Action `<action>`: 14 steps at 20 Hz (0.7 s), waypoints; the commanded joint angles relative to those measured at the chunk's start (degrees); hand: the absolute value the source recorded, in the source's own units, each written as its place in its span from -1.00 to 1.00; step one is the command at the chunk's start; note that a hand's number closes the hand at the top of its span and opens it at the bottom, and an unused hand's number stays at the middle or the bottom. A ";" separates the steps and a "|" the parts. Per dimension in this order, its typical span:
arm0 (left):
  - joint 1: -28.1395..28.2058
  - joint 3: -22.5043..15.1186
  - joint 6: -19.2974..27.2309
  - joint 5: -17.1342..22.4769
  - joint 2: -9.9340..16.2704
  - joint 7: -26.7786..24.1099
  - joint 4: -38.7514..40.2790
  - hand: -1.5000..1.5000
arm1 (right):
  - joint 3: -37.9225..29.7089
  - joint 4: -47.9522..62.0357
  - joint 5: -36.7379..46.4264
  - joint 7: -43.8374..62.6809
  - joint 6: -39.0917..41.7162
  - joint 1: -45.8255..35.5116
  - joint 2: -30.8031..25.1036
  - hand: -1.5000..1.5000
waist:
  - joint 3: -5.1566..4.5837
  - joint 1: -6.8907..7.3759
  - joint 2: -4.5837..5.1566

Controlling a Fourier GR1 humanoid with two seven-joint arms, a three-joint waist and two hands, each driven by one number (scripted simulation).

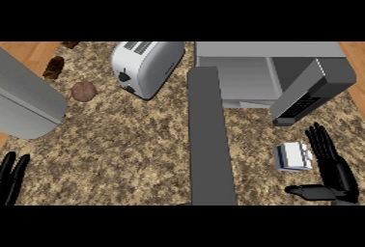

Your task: Pick up the milk, place it into the microwave and close the microwave

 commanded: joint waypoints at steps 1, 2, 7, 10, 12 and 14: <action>1.29 -1.88 0.09 -2.96 -0.61 -5.02 3.49 -1.00 | 0.14 8.77 2.56 -5.87 -1.73 -3.86 -0.23 -1.00 | -0.01 0.06 0.01; 2.11 -3.44 1.96 -2.36 -0.61 1.10 -1.96 -1.00 | -0.21 6.82 1.03 -3.02 -2.66 -4.12 0.72 -1.00 | -0.01 -0.02 -0.02; -3.12 4.33 -1.53 1.85 2.26 -2.58 5.87 -1.00 | -3.06 19.02 4.01 -7.67 -9.67 -8.92 -2.60 -1.00 | 0.01 0.13 0.13; 1.49 0.87 -1.21 0.60 -0.04 -0.14 -1.36 -1.00 | -4.55 30.24 5.34 -15.93 -10.52 -11.67 -4.60 -1.00 | 0.12 0.82 0.26; -3.19 3.35 0.07 2.24 1.63 2.87 0.78 -1.00 | -5.03 33.67 5.24 -14.19 -10.55 -15.77 -6.36 -1.00 | 0.08 0.42 0.23; 0.26 1.96 -1.57 0.45 -0.23 -0.49 0.48 -1.00 | -4.83 36.25 5.22 -19.03 -5.51 -12.77 -8.31 -1.00 | 0.09 0.51 0.22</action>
